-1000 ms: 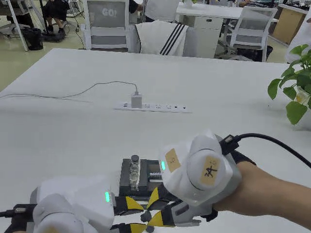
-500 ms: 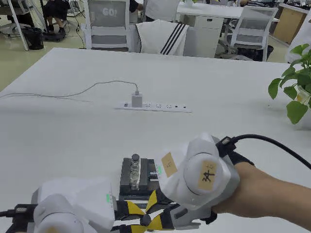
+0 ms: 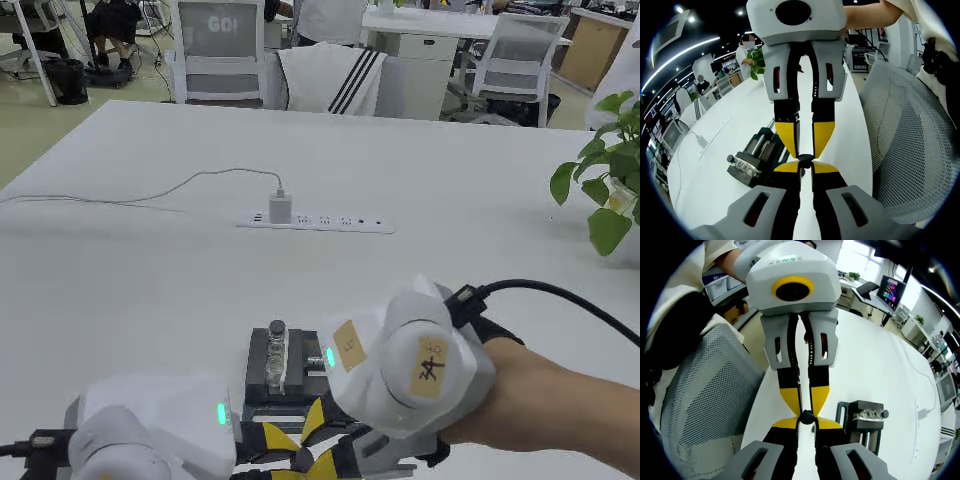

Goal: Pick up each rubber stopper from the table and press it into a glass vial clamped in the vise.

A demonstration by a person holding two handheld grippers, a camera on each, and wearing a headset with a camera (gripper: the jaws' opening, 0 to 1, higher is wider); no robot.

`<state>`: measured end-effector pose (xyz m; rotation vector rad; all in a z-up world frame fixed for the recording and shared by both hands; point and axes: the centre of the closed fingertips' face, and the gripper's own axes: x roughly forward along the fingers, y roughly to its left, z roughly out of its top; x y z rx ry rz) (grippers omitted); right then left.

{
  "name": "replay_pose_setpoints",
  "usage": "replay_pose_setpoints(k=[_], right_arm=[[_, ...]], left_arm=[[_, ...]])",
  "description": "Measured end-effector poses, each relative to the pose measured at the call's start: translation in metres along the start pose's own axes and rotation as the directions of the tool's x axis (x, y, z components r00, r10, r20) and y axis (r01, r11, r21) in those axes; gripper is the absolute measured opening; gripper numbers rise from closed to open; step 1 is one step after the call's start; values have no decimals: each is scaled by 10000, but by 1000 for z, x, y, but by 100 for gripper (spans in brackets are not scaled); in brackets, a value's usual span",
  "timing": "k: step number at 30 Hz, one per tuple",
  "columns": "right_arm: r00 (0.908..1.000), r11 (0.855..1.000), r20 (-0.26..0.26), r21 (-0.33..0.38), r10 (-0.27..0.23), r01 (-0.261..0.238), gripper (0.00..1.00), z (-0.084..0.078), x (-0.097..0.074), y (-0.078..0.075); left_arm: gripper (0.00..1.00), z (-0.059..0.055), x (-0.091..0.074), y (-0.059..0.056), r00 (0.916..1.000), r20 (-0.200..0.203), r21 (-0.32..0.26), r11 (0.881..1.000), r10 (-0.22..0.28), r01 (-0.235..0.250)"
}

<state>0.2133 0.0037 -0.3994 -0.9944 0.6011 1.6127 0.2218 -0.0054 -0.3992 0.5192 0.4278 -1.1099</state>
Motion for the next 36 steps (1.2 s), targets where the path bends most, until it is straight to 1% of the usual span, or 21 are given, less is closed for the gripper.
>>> replay_pose_setpoints(k=[2, 4, 6, 9, 10, 12, 14, 21, 32, 33, 34, 35, 36], right_arm=[[9997, 9993, 238, 379, 62, -71, 10, 1, -2, 0], [9991, 9994, 420, 334, 29, -43, 12, 2, -5, -2], [9984, 9989, 562, 466, 11, -37, 12, 3, -8, -3], [9954, 9982, 955, 595, 25, -82, 10, 7, -10, -5], [9955, 9977, 952, 668, 41, -105, 9, 6, -11, -5], [9956, 9982, 933, 595, 34, -90, 8, 6, -10, -5], [9956, 9981, 926, 587, 127, -182, 7, 7, -10, -3], [9959, 9985, 884, 493, 203, -248, 7, 7, -9, -1], [9954, 9987, 916, 402, 272, -310, 8, 8, -9, 1], [9953, 9987, 917, 359, 317, -351, 8, 8, -9, 2], [9948, 9984, 933, 348, 407, -441, 10, 8, -8, 4], [9951, 9986, 925, 353, 354, -388, 11, 8, -8, 3], [9957, 9990, 861, 280, 335, -361, 10, 7, -8, 3]], left_arm=[[4, 1, -1, 2, 10000, 85, -88, 10000, 47, -46], [4, 1, -2, 3, 9999, 151, -147, 9999, 85, -83], [4, 2, -3, 4, 9995, 303, -235, 9997, 104, -97], [4, 4, -4, 5, 9989, 439, -412, 9991, 139, -120], [4, 4, -4, 5, 9988, 473, -432, 9990, 133, -112], [4, 6, -4, 4, 9986, 519, -418, 9991, 104, -82], [4, 6, -4, 3, 9985, 529, -398, 9992, 100, -79], [4, 6, -5, 1, 9982, 594, -366, 9993, 79, -58], [4, 7, -6, 0, 9972, 741, -305, 9995, 141, -118], [4, 7, -6, 0, 9969, 781, -334, 9994, 136, -110], [4, 9, -7, 1, 9957, 905, -376, 9992, 181, -148], [4, 8, -7, 0, 9967, 797, -444, 9989, 154, -119], [4, 7, -7, 0, 9968, 785, -366, 9993, 146, -118]])
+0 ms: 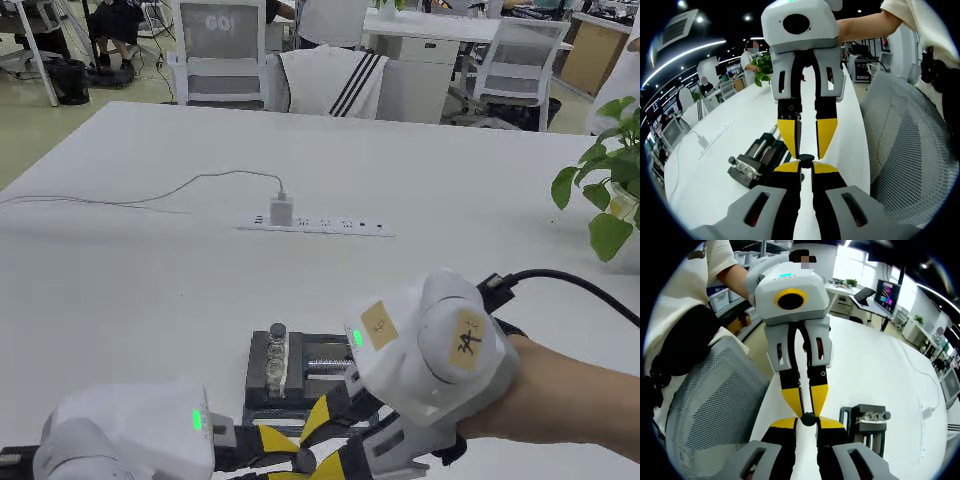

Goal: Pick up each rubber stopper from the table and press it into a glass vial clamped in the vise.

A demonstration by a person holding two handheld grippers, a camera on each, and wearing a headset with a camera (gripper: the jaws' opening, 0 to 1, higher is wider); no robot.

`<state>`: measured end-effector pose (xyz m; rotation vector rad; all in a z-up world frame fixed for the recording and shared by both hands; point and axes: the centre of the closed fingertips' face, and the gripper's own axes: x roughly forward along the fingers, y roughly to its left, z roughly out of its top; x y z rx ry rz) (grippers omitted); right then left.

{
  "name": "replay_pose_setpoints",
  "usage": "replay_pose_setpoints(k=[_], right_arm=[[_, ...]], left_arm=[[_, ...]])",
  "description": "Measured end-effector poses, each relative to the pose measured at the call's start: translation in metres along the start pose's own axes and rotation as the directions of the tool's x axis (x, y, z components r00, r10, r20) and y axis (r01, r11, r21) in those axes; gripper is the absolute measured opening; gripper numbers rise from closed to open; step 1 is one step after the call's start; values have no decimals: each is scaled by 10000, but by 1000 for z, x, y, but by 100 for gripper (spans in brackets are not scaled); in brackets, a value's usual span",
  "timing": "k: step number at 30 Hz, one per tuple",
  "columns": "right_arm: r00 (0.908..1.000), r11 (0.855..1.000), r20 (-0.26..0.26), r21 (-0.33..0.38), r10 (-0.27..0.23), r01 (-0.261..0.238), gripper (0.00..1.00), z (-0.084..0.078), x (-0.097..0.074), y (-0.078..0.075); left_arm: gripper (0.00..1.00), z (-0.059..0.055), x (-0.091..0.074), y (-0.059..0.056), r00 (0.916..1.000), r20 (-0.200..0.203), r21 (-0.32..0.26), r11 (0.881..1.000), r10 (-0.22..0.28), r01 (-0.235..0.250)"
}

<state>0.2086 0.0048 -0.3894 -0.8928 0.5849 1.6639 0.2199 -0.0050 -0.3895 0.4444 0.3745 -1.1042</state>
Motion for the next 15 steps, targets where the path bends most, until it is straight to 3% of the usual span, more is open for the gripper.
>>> replay_pose_setpoints(k=[15], right_arm=[[9998, 10000, -174, -43, -77, 76, 6, -1, -2, -3]], left_arm=[[4, 1, 2, 1, 10000, 63, 40, 10000, 13, -13]])
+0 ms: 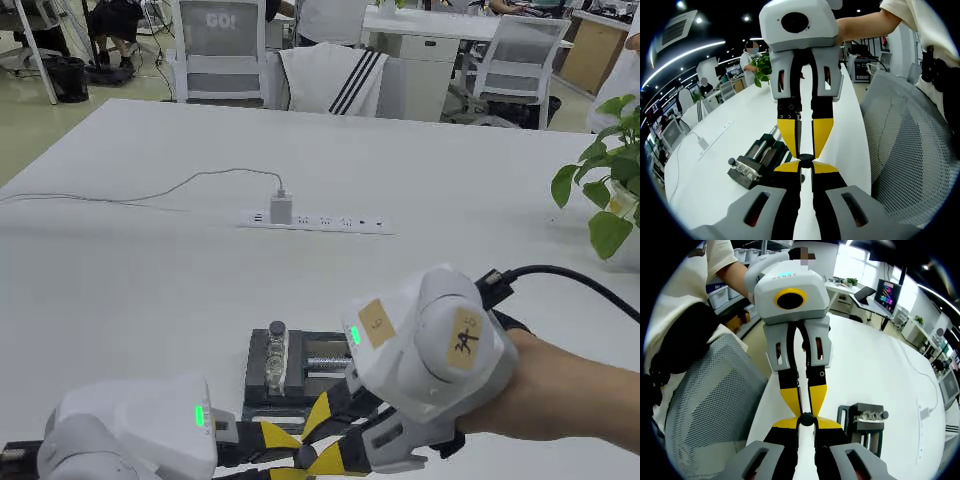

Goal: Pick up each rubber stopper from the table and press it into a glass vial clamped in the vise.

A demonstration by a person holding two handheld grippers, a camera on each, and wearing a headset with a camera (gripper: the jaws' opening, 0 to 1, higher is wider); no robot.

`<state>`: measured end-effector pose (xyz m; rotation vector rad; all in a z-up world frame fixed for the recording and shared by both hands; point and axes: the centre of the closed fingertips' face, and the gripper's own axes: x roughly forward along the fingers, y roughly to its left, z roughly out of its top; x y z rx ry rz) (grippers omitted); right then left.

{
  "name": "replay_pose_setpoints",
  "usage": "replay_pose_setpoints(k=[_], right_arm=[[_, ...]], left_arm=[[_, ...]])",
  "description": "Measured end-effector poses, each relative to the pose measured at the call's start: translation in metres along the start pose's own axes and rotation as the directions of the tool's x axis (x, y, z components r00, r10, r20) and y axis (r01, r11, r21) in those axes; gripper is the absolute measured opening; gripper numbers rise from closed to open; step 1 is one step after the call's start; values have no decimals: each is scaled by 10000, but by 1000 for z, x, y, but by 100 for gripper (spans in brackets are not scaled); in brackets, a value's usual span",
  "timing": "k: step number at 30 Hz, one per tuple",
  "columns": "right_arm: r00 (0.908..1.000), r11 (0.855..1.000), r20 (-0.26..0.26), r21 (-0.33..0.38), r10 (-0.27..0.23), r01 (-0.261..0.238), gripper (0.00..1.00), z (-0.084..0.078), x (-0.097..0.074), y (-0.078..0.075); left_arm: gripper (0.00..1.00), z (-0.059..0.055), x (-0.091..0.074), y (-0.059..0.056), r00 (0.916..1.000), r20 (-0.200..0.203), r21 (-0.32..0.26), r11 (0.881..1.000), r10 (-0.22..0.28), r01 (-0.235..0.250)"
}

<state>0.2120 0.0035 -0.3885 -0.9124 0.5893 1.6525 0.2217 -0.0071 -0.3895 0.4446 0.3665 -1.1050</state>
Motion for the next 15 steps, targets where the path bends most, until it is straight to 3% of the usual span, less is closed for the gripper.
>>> replay_pose_setpoints(k=[6, 12, 15], right_arm=[[10000, 10000, -37, -50, 38, -38, 6, -1, 1, -1], [9997, 9997, -130, -108, 195, -197, 6, -1, 3, -1], [9997, 9997, -139, -104, 203, -205, 6, 0, 4, -2]], left_arm=[[5, -1, 1, 1, 9999, 12, 38, 9999, 151, -151], [5, -5, 1, 1, 9993, 94, -468, 9982, 368, -363], [12, -10, 1, 0, 9986, 19, -564, 9970, 526, -524]])
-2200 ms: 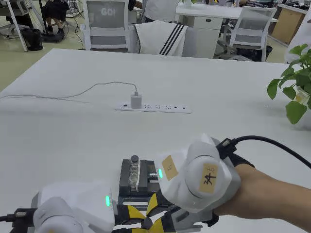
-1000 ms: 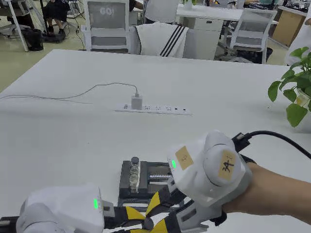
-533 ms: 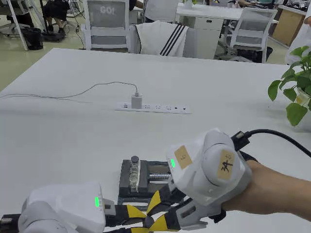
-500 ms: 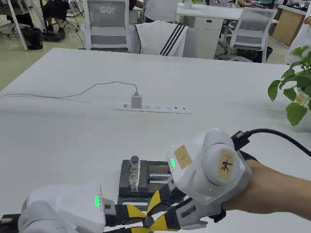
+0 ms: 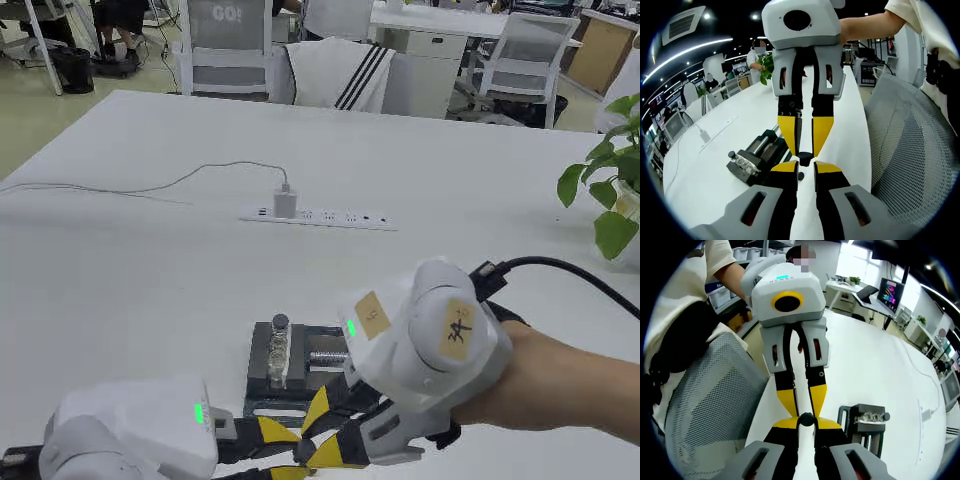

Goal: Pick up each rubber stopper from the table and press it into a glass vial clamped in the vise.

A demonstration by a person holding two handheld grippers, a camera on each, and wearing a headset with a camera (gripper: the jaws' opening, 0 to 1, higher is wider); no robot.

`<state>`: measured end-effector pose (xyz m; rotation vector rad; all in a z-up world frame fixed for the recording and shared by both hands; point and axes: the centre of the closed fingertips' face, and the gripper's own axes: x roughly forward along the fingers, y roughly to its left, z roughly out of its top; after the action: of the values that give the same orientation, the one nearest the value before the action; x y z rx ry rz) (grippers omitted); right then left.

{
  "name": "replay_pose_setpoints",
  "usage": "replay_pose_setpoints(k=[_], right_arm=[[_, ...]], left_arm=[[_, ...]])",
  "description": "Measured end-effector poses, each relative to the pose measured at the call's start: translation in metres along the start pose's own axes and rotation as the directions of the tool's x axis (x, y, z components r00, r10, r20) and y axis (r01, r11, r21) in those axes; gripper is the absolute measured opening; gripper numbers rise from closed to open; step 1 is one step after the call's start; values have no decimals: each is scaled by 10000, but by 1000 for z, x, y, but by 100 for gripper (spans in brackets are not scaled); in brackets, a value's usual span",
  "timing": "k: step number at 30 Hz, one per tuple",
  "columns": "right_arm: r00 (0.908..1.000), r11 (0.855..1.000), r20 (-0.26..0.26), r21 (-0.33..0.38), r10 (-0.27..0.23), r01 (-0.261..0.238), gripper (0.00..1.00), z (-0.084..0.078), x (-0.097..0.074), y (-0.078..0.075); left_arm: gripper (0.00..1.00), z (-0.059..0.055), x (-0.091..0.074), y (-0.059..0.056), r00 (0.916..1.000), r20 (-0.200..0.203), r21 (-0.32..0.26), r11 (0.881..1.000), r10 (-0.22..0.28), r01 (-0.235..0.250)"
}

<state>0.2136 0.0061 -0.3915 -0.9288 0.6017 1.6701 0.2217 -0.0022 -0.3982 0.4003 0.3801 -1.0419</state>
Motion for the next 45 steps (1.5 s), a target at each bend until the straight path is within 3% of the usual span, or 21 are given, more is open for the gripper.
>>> replay_pose_setpoints(k=[4, 8, 16, 17, 23, 27, 36, 45], right_arm=[[9999, 10000, -111, 1, 37, -37, 6, -2, 2, -2], [9996, 9997, -185, 120, 193, -191, 6, -6, 3, -2], [9989, 9991, -300, 254, 354, -347, 6, -11, 6, -3], [9987, 9989, -322, 267, 388, -379, 6, -11, 6, -4], [9975, 9983, -504, 339, 498, -481, 6, -17, 7, -7], [9961, 9974, -674, 463, 574, -543, 6, -23, 7, -10], [9940, 9978, -936, 411, 559, -523, 6, -27, 2, -27], [9907, 9996, -1333, 94, 264, -253, 5, -24, -11, -66]], left_arm=[[24, -9, -3, 4, 9992, -95, -416, 9983, 397, -401], [39, -19, -9, 14, 9927, -224, -814, 9895, 1182, -1196], [67, -35, -20, 23, 9750, -206, -1827, 9579, 2213, -2213], [69, -37, -22, 25, 9712, -234, -2109, 9485, 2370, -2366], [83, -41, -30, 36, 9605, -110, -2689, 9244, 2779, -2706], [99, -42, -33, 42, 9570, -189, -2867, 9154, 2894, -2825], [99, -46, -36, 46, 9563, -332, -3015, 9093, 2907, -2868], [99, -47, -36, 48, 9570, -297, -3030, 9098, 2886, -2838]])
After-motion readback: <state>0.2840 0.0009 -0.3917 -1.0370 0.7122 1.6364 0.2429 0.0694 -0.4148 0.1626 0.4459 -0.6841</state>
